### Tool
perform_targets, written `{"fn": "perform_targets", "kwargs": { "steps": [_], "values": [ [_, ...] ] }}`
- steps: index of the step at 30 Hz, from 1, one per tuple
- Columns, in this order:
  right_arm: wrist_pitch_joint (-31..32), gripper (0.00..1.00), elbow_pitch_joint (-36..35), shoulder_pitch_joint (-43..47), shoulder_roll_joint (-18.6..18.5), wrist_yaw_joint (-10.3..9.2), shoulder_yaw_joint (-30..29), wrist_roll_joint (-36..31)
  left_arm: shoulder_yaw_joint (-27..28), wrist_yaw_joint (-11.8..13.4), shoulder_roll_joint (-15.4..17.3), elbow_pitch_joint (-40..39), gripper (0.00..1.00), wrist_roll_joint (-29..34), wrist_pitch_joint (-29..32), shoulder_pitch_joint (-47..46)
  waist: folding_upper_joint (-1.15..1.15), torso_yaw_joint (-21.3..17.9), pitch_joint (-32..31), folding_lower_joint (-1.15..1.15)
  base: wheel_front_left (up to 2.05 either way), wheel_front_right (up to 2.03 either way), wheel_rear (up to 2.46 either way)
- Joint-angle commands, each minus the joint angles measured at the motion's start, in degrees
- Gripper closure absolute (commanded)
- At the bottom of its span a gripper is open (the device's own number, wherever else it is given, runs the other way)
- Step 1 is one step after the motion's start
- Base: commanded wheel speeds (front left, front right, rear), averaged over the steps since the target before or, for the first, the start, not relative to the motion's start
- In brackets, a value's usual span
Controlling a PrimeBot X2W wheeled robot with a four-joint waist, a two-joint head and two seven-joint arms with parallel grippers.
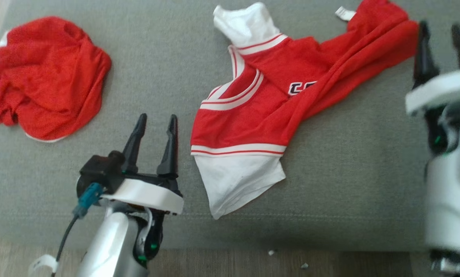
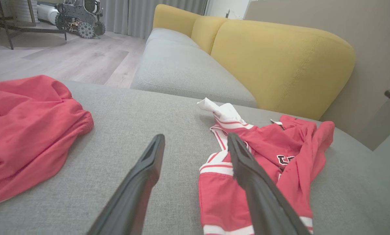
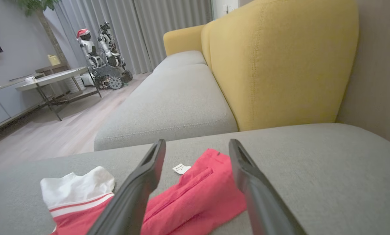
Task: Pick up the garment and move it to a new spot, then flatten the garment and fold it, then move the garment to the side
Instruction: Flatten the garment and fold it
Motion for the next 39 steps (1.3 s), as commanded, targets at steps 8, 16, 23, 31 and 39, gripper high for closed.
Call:
{"fn": "perform_targets", "kwargs": {
  "steps": [8,16,23,31,39],
  "values": [
    [7.90,0.00,8.59,-12.82,-4.18,0.36,-0.78,3.20,-1.85,0.81,0.21,-1.96,0.00,-1.36,-0.29,-4.33,0.00,3.57,6.04,0.00,0.00,0.00,0.00],
    [9.94,0.00,18.12,-19.27,-6.08,0.36,-3.10,5.19,-4.27,1.46,0.21,-1.80,0.00,-2.04,-0.29,-6.09,0.00,5.85,9.29,0.00,0.00,0.00,0.00],
    [8.19,0.00,23.40,-19.63,-5.88,0.36,-4.16,4.98,-4.38,1.70,0.21,-1.05,0.00,-1.79,-0.29,-5.90,0.00,5.46,9.31,0.00,0.00,0.00,0.00],
    [6.73,0.00,27.44,-21.39,-5.99,0.36,-5.70,4.30,-5.47,1.83,0.21,-1.10,0.00,-2.07,-0.29,-6.51,0.00,4.92,9.89,0.00,0.00,0.00,0.00],
    [6.06,0.00,30.05,-25.20,-6.79,0.36,-6.67,3.38,-6.09,1.91,0.20,-0.84,0.00,-2.31,-0.29,-7.12,0.00,6.10,11.07,0.00,0.00,0.00,0.00]
  ]
}}
